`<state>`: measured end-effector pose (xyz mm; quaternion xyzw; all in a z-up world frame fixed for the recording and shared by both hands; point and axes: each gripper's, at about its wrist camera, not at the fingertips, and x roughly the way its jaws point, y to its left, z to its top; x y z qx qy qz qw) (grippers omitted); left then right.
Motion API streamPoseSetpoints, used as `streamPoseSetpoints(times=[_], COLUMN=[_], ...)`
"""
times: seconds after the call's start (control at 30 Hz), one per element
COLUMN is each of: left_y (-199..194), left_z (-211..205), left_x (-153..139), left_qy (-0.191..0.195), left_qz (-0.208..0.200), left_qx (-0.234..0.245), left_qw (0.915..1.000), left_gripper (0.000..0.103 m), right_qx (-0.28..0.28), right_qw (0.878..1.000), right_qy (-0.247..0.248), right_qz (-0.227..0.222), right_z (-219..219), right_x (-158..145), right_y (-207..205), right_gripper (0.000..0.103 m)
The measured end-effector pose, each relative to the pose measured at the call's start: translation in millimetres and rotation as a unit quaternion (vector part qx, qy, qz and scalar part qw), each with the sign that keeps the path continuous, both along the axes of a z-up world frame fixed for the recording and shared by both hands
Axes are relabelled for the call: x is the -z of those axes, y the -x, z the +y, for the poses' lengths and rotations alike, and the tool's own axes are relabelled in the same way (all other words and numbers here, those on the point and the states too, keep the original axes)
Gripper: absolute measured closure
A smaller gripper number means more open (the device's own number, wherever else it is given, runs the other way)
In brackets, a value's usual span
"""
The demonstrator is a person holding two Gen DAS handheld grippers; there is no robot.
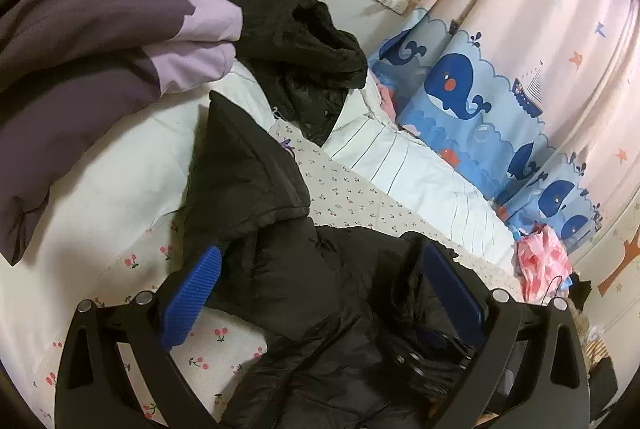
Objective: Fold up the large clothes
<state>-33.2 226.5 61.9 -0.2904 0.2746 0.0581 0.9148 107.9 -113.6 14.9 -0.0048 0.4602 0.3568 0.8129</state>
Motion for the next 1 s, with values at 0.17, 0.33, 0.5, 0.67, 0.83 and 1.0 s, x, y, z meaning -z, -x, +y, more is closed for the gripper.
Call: streamPoseSetpoints(times=[0.17, 0.33, 0.5, 0.67, 0.83, 1.0], left_y=[3.1, 16.1, 25.2, 30.2, 25.5, 23.6], left_z=[10.5, 38.2, 63.6, 62.0, 52.2, 47.3], left_x=[-1.3, -7.7, -7.0, -11.9, -15.2, -14.3], left_qy=[0.011, -0.007, -0.008, -0.032, -0.049, -0.044], left_qz=[0.0, -0.01, -0.008, -0.011, -0.013, -0.015], left_qx=[-0.013, -0.056, -0.084, -0.077, -0.055, -0.04], left_qw=[0.9999, 0.9983, 0.9964, 0.9965, 0.9972, 0.9981], left_gripper=[0.006, 0.006, 0.006, 0.006, 0.006, 0.006], right_qx=[0.006, 0.056, 0.029, 0.034, 0.047, 0.108], right_qw=[0.999, 0.993, 0.967, 0.916, 0.88, 0.861], right_qy=[-0.039, -0.103, -0.231, -0.326, -0.333, -0.365], right_qz=[0.018, 0.014, 0.1, 0.229, 0.334, 0.337], right_z=[-12.6, -37.1, -12.2, 45.8, 118.8, 146.2], right_x=[-10.6, -29.9, -30.8, -9.4, 35.0, 57.2], right_y=[1.7, -2.9, -22.1, -83.0, -124.1, -156.2], right_gripper=[0.01, 0.01, 0.01, 0.01, 0.009, 0.017])
